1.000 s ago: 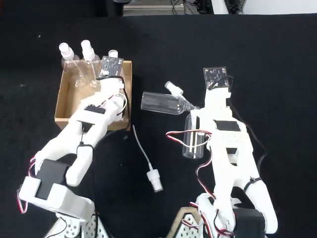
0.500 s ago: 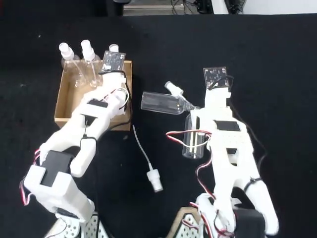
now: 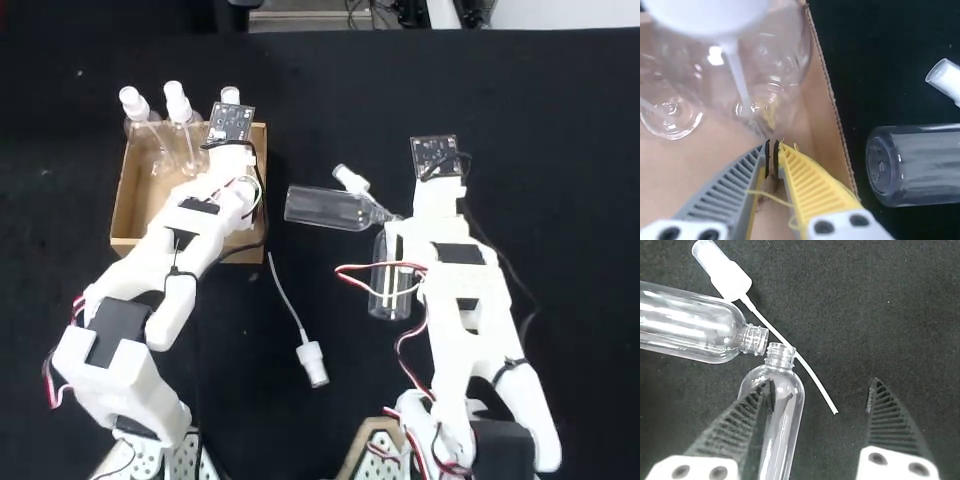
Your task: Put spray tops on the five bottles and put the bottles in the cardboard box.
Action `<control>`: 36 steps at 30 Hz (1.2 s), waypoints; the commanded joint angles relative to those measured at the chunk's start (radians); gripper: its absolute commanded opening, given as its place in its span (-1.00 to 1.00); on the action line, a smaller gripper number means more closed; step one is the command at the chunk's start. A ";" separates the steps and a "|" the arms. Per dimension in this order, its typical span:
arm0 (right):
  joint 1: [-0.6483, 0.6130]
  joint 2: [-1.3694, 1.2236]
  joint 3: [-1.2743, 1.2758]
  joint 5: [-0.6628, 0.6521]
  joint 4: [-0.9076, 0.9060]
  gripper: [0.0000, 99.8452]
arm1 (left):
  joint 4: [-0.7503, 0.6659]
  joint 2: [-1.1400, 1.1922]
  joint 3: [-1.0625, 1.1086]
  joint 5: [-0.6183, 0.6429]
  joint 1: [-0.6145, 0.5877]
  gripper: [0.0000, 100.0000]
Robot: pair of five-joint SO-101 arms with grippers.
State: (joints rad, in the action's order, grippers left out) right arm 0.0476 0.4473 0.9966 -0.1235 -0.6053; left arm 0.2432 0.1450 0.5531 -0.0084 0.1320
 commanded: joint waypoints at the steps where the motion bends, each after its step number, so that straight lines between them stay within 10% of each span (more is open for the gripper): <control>1: 0.008 0.059 -0.004 0.006 0.025 -0.46 | -0.020 -0.018 -0.053 0.011 0.002 -0.92; 21: 0.008 0.059 -0.002 0.006 0.025 -0.46 | -0.140 -0.077 0.036 0.011 0.001 -0.92; 36: 0.008 0.059 0.015 0.006 0.049 -0.46 | 0.163 -0.500 0.168 0.002 -0.044 -0.91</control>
State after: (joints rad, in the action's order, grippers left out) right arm 0.0476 0.4473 1.0058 -0.1235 -0.5915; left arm 0.3659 -0.1926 0.6943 -0.0084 0.1320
